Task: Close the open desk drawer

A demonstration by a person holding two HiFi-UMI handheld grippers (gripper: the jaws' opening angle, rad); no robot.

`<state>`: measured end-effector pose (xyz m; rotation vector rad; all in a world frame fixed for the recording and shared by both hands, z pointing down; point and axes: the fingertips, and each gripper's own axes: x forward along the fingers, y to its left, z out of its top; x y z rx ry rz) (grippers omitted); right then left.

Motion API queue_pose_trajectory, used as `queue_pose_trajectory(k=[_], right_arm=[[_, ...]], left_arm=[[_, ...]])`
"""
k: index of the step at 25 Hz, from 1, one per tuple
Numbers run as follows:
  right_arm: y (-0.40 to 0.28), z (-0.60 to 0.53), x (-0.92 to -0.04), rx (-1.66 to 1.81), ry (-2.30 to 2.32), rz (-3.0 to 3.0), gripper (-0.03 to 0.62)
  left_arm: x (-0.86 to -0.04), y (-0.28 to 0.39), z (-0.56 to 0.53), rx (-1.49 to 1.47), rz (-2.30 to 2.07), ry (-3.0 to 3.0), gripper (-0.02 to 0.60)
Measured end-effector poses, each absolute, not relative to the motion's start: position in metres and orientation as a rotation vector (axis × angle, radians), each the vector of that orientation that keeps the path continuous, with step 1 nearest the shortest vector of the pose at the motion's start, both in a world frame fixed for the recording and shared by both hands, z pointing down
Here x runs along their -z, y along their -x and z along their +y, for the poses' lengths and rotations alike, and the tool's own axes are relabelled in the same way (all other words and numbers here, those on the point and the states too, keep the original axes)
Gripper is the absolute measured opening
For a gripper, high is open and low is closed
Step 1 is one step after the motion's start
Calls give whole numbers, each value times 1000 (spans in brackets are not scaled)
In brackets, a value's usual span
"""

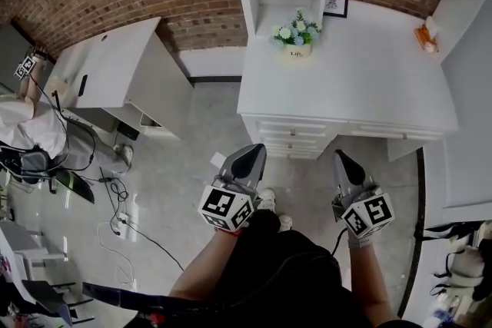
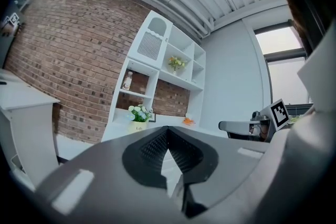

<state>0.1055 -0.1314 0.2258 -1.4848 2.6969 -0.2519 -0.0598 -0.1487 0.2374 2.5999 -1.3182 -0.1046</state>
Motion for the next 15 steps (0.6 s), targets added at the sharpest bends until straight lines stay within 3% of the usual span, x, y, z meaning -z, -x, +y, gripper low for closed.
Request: queue_pose_trajectory(k=[15], right_arm=[[-102,-120,-200,146,1456,2688,0]], left_arm=[[-217,66,-140,125,-1366,-2615,2]])
